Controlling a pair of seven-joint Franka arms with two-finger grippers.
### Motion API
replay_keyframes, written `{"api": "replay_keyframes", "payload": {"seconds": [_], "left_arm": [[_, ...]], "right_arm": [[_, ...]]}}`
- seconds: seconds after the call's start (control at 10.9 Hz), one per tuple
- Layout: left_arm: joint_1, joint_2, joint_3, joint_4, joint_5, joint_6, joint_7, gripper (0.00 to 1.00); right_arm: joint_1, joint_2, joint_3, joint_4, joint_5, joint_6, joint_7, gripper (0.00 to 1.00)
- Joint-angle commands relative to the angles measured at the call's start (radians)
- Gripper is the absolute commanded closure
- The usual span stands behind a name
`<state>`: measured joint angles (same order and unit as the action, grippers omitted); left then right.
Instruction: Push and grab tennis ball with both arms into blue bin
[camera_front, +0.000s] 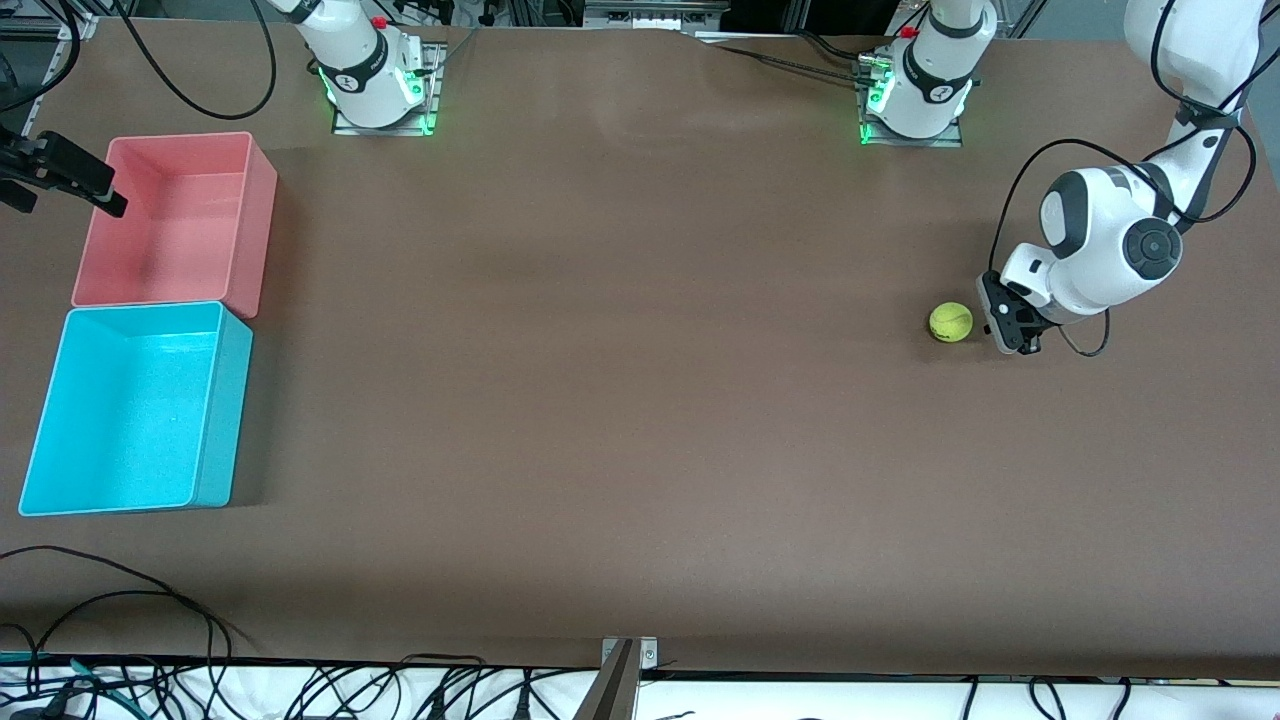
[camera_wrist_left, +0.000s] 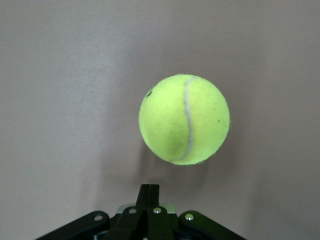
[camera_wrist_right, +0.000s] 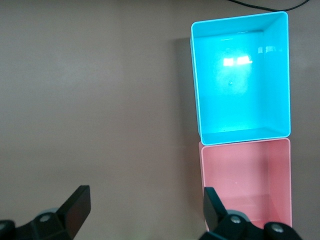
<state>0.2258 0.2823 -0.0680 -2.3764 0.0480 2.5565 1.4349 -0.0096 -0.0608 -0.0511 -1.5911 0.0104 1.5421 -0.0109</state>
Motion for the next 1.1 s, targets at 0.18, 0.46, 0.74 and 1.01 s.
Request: {"api": "replay_keyframes", "payload": {"seconds": [0.18,0.46,0.74,1.01], "left_arm": [[-0.008,0.006,-0.001,-0.047,0.012,0.045,-0.043,1.00],[-0.067,0.015,-0.024,-0.050,0.012,0.045,-0.199,1.00],[-0.130,0.027,-0.247,-0.003,0.024,0.045,-0.642,1.00],[-0.145,0.006,-0.253,-0.007,0.029,0.045,-0.705,1.00]], "right_arm": [[-0.004,-0.010,0.000,-0.001,0.022,-0.010,0.009,0.00],[-0.004,-0.010,0.000,-0.001,0.023,-0.011,0.009,0.00],[-0.004,-0.010,0.000,-0.001,0.022,-0.011,0.009,0.00],[-0.004,-0.010,0.000,-0.001,0.023,-0.011,0.009,0.00]]}}
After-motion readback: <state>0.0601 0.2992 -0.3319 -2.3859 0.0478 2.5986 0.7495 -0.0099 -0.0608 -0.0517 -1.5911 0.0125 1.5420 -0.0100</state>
